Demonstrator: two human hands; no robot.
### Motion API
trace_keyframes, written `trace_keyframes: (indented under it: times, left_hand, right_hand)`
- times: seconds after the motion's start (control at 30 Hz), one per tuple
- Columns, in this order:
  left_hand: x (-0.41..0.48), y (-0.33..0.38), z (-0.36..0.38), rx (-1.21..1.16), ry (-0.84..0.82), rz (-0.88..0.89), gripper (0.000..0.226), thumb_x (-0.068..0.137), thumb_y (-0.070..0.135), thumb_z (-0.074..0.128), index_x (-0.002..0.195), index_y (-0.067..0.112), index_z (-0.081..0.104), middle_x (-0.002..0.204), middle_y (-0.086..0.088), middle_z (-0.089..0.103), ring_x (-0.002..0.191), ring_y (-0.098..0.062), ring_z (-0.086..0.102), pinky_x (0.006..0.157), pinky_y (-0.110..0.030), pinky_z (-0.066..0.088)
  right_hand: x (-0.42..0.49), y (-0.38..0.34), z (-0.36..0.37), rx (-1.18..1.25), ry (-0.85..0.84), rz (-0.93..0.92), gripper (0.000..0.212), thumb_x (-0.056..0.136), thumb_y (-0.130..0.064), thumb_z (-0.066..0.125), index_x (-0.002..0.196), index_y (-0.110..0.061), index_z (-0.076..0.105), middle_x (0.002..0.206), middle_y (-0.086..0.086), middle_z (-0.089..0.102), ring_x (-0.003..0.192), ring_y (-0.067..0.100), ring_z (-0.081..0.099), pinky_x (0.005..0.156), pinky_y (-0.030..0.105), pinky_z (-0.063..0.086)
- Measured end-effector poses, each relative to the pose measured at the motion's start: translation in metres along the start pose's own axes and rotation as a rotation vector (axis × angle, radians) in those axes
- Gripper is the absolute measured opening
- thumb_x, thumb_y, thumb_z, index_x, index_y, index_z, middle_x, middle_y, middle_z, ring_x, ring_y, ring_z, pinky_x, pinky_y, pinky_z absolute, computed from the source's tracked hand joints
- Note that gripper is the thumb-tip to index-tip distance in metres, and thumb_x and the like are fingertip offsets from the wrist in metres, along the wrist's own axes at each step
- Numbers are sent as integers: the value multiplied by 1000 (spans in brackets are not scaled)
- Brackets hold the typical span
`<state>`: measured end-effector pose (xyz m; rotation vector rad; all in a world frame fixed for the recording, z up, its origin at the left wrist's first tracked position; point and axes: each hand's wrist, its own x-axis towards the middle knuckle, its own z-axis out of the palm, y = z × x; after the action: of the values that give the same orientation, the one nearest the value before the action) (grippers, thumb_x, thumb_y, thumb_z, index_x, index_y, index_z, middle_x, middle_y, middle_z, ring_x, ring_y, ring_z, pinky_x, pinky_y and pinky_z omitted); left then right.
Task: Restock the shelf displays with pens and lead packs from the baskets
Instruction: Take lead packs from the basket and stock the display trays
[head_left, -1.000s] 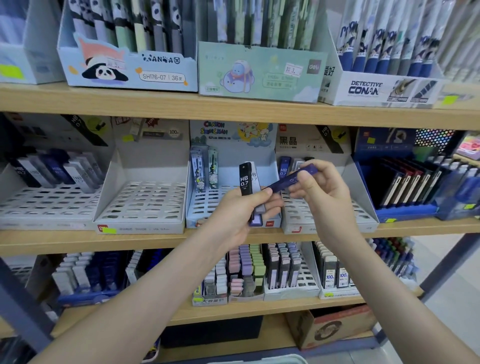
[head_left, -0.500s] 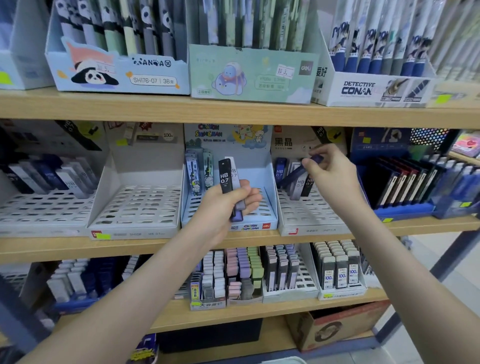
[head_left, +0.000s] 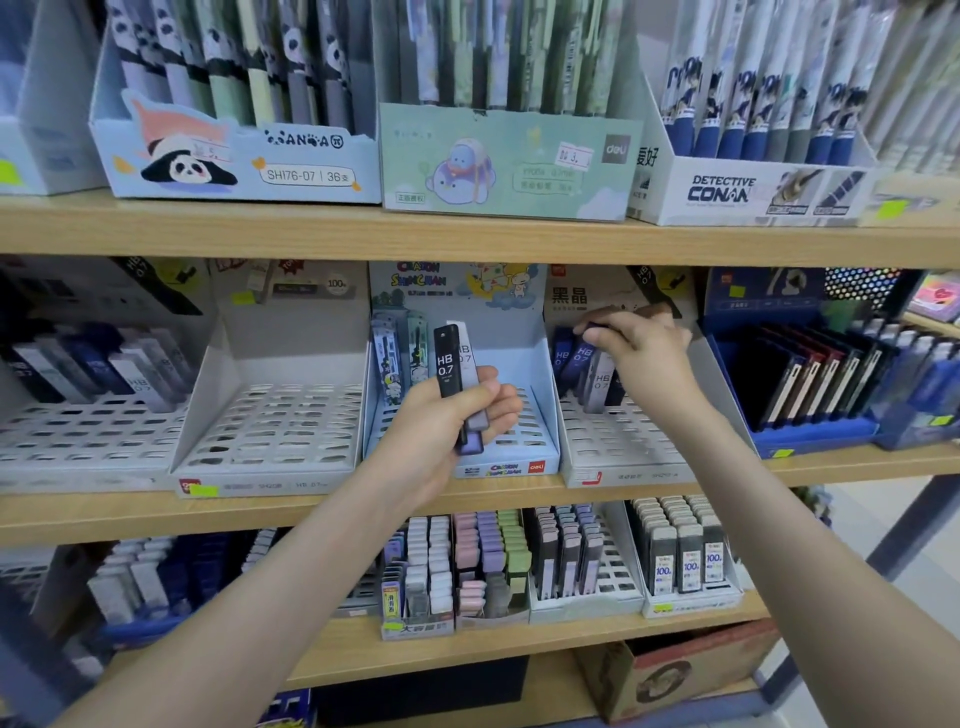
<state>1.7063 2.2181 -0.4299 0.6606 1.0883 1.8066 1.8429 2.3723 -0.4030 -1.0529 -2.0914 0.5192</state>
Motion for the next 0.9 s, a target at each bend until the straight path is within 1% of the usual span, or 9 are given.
trace_keyframes:
  times: [0.13,0.23,0.3,0.33,0.4,0.67,0.73,0.8,0.9]
  left_hand:
    - [0,-1,1,19,-22,11,14,93,-1,55,107,1,60,82,-12,72,73,-17,72,64,-24,58]
    - [1,0,1,27,-24,15,14,94,-1,55,106,2,60,82,-12,72,73,-17,72,64,-23,58]
    - [1,0,1,28,-21,17,14,94,-1,55,106,2,60,83,-12,72,74,-17,72,65,-24,59]
    - [1,0,2,28,-19,16,14,94,-1,55,107,2,59,84,-13,72,74,-17,72,65,-24,59]
    - [1,-1,3,27,-18,15,14,94,-1,54,106,2,59,84,-12,72,73,-17,72,64,-24,59]
    - [2,-2,3,39,-17,18,12,94,-1,54,104,3,60,81,-10,73,73,-16,72,64,-23,58]
    - [2,-2,4,46,-20,27,12,94,-1,55,105,3,60,81,-10,72,74,-16,72,64,-23,58]
    - [2,-2,4,52,-19,38,13,94,0,55,105,4,60,81,-9,73,74,-16,72,64,-23,58]
    - [2,-3,4,64,-20,53,12,94,0,54,104,5,60,80,-9,73,73,-16,72,63,-22,58]
  right_hand:
    - [4,4,-2,30,-27,17,26,96,-32,53,118,-26,66,109,4,37,120,27,27,96,32,27]
    - [9,2,-4,38,-38,-85,22,94,-24,57,109,-15,70,100,0,56,102,17,44,75,19,33]
    - [12,0,-5,37,-60,-121,20,93,-21,58,105,-11,71,93,-2,60,89,13,49,62,8,33]
    - [13,-1,-5,31,-75,-131,20,93,-21,58,105,-11,71,94,-2,61,88,12,49,61,11,33]
    - [15,0,-6,31,-106,-130,21,93,-22,58,107,-13,71,98,-1,63,92,12,51,70,19,33]
    - [20,3,-9,38,-171,-72,20,93,-24,59,107,-19,71,110,1,67,103,16,54,84,25,37]
    - [21,1,-9,-26,-199,-96,22,95,-26,55,110,-21,70,114,1,66,111,20,53,97,31,35]
    - [22,-1,-7,-149,-219,-106,27,99,-30,48,115,-20,68,118,5,65,118,26,49,109,37,24]
    - [24,0,-1,-218,-183,-158,30,100,-26,46,121,-16,65,121,10,63,118,29,49,102,33,32]
